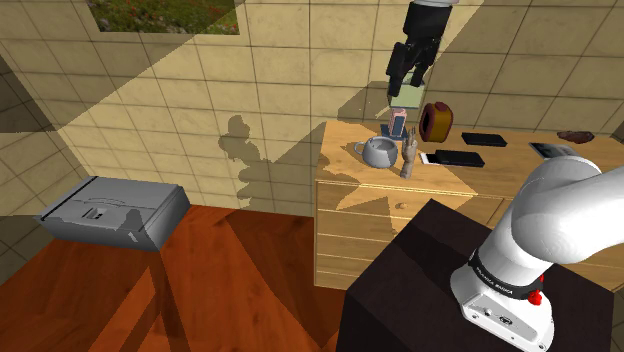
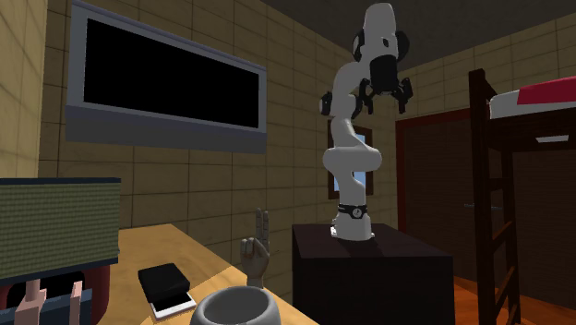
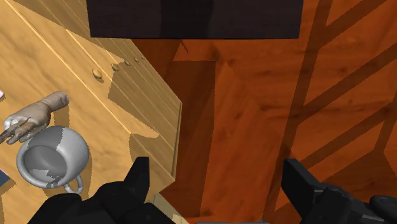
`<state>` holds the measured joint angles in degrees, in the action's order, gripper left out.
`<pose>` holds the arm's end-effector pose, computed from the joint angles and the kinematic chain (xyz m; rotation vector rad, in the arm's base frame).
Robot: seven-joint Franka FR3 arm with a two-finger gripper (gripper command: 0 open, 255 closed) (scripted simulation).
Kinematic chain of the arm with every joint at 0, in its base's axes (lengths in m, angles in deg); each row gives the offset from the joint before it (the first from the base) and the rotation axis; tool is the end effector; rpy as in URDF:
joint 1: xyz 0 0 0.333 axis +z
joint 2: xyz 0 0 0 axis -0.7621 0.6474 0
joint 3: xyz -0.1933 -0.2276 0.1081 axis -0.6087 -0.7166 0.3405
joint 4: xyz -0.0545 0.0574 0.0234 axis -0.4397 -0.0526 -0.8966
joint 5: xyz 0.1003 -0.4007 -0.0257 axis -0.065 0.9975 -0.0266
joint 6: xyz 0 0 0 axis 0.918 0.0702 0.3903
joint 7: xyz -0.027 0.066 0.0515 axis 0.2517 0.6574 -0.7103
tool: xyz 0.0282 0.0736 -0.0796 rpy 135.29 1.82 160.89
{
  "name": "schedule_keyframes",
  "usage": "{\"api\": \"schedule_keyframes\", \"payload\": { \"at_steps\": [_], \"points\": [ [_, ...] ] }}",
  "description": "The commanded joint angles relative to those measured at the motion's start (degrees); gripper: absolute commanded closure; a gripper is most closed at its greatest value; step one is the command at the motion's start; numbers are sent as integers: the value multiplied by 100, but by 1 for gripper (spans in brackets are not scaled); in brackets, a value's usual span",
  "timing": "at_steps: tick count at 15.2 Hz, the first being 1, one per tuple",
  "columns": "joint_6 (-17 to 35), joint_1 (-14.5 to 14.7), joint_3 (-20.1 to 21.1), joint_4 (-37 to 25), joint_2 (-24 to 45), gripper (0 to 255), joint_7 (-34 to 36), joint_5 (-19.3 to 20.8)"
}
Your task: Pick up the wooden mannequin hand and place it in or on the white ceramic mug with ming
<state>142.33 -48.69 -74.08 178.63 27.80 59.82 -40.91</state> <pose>0.3477 -0.0061 0.6036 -3.1179 0.0316 -0.1079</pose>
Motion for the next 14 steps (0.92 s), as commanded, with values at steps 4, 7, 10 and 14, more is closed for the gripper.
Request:
{"api": "schedule_keyframes", "payload": {
  "at_steps": [4,7,10,14],
  "points": [
    [351,-123,-301,166,219,0,-254,124],
    [707,-238,-607,276,498,0,-506,232],
    [1063,-346,-911,330,836,0,-764,311],
    [1531,-468,-1317,312,1372,0,-1124,357]
  ]
}}
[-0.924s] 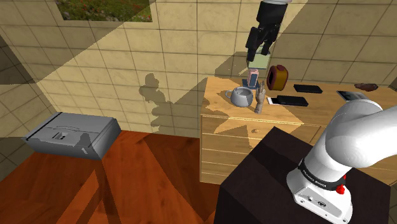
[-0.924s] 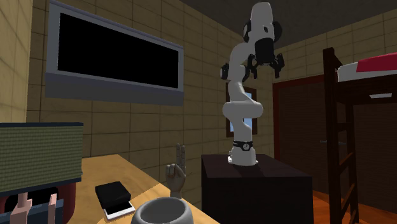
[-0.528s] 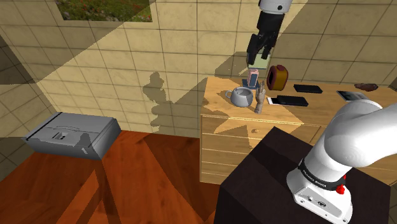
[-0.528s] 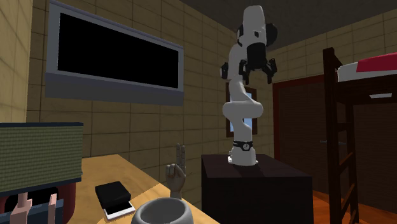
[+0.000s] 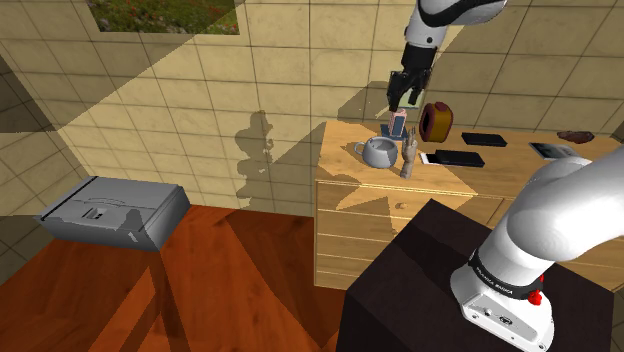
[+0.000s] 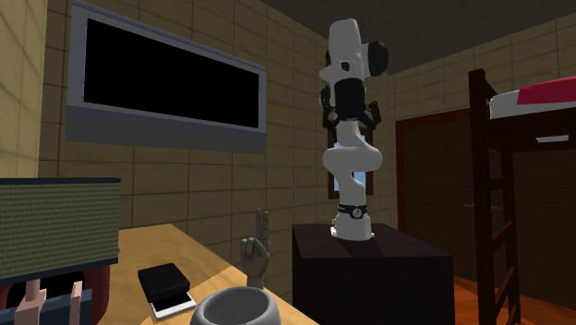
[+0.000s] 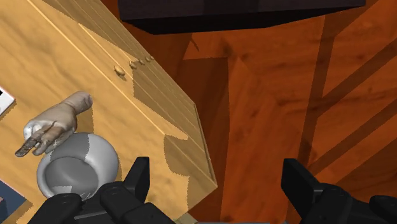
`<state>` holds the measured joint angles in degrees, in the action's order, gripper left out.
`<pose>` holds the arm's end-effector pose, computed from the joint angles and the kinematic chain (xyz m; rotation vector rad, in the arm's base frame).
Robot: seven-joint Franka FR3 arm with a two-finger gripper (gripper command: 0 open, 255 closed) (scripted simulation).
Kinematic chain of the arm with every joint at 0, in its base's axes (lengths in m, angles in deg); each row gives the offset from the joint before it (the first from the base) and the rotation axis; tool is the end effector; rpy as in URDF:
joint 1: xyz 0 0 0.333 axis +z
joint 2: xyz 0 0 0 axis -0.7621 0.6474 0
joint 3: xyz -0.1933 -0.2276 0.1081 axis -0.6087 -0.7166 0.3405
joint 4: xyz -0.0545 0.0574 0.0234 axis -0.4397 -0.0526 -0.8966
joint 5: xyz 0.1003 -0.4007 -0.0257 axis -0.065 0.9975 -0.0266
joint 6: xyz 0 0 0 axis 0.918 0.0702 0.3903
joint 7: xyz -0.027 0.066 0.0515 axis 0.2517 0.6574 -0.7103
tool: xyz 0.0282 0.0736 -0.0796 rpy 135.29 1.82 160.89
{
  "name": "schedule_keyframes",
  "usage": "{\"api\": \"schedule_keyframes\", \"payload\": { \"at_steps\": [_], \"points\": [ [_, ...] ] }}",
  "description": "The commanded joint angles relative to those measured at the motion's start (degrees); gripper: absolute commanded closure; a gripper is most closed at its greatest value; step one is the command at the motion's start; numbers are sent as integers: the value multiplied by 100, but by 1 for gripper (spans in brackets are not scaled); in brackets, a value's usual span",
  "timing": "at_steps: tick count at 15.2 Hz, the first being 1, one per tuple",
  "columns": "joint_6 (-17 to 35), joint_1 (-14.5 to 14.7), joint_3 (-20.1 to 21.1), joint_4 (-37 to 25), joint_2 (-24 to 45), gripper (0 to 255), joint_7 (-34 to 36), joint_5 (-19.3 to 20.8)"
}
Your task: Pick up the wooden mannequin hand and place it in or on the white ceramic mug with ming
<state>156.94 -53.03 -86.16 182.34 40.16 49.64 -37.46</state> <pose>0.3994 -0.1351 0.5050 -3.0829 0.1383 -0.0699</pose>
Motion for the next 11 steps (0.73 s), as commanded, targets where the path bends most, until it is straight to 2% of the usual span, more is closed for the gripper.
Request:
{"api": "schedule_keyframes", "payload": {
  "at_steps": [1,6,11],
  "points": [
    [184,-59,-211,-79,285,0,-199,11],
    [719,-157,-714,-278,1111,0,-707,-105],
    [1166,-239,-1176,-638,2068,0,-1310,-450]
  ]
}}
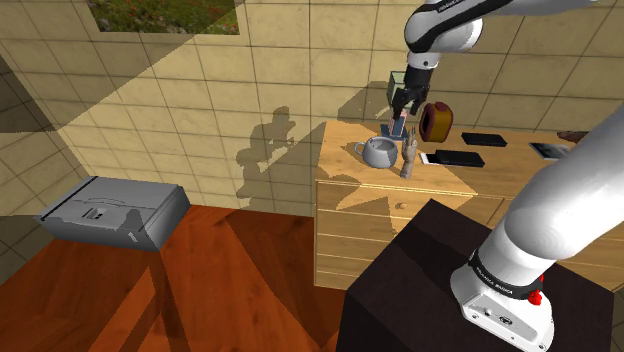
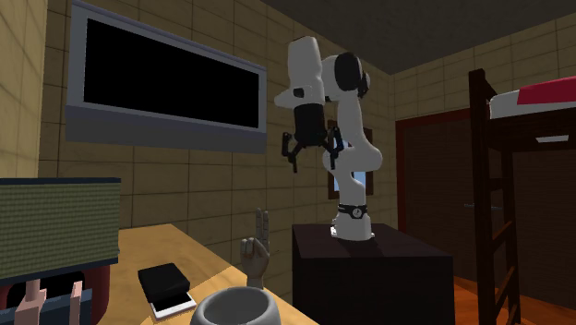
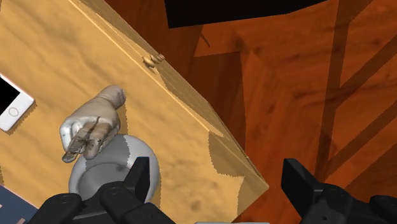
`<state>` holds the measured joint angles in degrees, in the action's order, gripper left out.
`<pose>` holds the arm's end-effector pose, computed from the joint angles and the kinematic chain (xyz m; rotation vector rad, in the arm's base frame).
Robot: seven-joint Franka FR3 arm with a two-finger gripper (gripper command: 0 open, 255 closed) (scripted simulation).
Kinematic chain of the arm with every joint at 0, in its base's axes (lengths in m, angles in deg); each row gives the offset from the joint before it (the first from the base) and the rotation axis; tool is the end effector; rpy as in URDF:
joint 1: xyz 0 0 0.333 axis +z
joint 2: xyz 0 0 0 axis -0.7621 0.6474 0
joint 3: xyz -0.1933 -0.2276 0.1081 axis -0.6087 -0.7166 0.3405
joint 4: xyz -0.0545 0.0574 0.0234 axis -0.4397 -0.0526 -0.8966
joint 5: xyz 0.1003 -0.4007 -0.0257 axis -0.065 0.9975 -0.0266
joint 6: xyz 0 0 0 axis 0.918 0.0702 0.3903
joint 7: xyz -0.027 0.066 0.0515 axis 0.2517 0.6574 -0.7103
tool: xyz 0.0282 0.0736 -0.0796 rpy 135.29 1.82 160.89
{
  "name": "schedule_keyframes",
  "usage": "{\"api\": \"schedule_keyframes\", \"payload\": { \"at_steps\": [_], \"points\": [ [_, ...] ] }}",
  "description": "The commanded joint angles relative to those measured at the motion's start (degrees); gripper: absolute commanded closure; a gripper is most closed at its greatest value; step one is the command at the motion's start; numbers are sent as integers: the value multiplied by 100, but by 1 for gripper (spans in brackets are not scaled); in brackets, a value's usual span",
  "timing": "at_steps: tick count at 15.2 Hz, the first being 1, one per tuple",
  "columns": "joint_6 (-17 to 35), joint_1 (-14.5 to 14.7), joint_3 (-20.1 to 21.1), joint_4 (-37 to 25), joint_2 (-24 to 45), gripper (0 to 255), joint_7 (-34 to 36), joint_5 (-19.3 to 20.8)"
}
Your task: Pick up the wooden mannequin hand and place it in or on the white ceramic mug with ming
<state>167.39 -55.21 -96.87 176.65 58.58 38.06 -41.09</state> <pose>0.4349 -0.2541 0.4202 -3.0475 0.2338 -0.0384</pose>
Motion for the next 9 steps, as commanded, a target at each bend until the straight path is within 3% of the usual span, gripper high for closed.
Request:
{"api": "schedule_keyframes", "payload": {
  "at_steps": [1,9],
  "points": [
    [195,-42,-186,-160,433,0,-286,-187],
    [526,-447,-541,-1136,2217,0,-1418,-1259]
  ]
}}
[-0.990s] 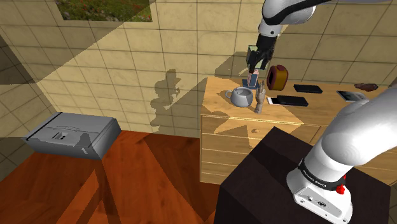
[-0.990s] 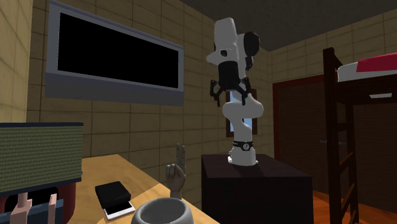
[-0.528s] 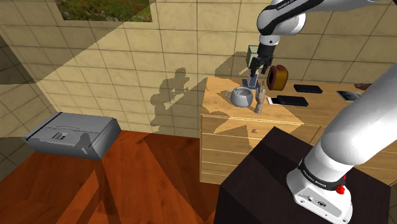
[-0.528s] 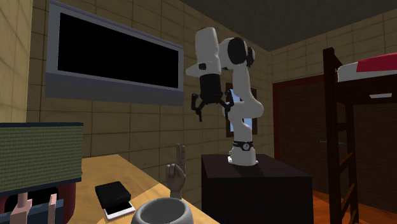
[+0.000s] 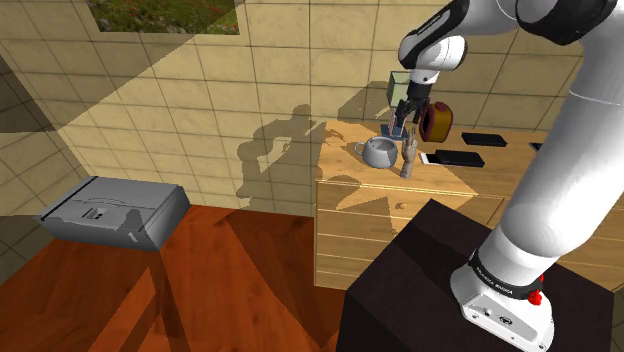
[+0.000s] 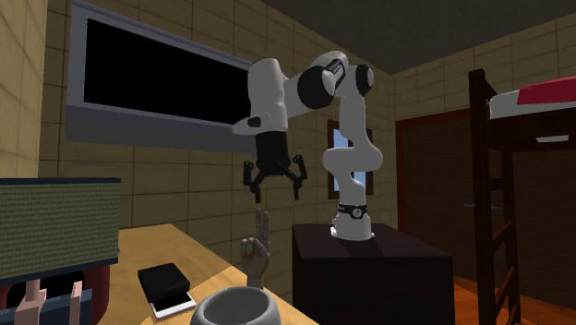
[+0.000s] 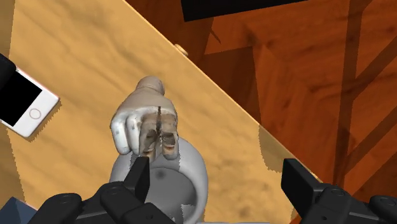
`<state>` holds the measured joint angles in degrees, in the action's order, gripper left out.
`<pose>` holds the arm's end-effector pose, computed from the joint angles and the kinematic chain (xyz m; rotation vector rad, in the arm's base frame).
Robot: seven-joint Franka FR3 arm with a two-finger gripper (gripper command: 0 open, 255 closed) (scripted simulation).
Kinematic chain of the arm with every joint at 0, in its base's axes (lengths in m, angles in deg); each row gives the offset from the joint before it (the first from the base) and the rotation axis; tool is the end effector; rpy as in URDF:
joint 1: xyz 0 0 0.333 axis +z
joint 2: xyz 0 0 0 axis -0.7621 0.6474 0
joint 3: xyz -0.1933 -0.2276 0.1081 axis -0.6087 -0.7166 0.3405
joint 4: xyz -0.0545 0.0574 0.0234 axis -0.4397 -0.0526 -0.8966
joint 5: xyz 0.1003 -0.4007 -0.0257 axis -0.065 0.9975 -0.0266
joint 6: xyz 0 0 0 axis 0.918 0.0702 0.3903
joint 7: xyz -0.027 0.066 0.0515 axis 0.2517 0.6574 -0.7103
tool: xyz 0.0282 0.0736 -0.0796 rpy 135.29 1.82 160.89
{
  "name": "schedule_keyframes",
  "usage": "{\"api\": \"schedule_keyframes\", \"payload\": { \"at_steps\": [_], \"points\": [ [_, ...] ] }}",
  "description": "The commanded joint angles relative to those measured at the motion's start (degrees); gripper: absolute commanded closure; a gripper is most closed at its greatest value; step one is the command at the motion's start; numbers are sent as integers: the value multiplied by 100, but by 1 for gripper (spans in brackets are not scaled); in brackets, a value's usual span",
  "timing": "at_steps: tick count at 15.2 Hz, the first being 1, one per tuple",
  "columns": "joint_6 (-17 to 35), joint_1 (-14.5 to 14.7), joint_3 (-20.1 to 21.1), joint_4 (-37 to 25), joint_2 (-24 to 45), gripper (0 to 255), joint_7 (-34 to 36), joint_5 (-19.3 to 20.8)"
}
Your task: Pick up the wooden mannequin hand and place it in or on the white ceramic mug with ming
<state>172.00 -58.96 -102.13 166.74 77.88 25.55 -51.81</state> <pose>0.4548 -0.3524 0.3453 -3.0179 0.3119 -0.0106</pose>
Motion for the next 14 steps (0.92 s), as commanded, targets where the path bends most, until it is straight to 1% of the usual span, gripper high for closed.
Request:
{"api": "schedule_keyframes", "payload": {
  "at_steps": [1,5,6,14],
  "points": [
    [73,-159,-16,-297,516,0,-296,-328],
    [44,-578,58,-975,1421,0,-730,-836],
    [31,-656,80,-1097,1567,0,-788,-907],
    [478,-713,229,-929,1888,0,-940,-1152]
  ]
}}
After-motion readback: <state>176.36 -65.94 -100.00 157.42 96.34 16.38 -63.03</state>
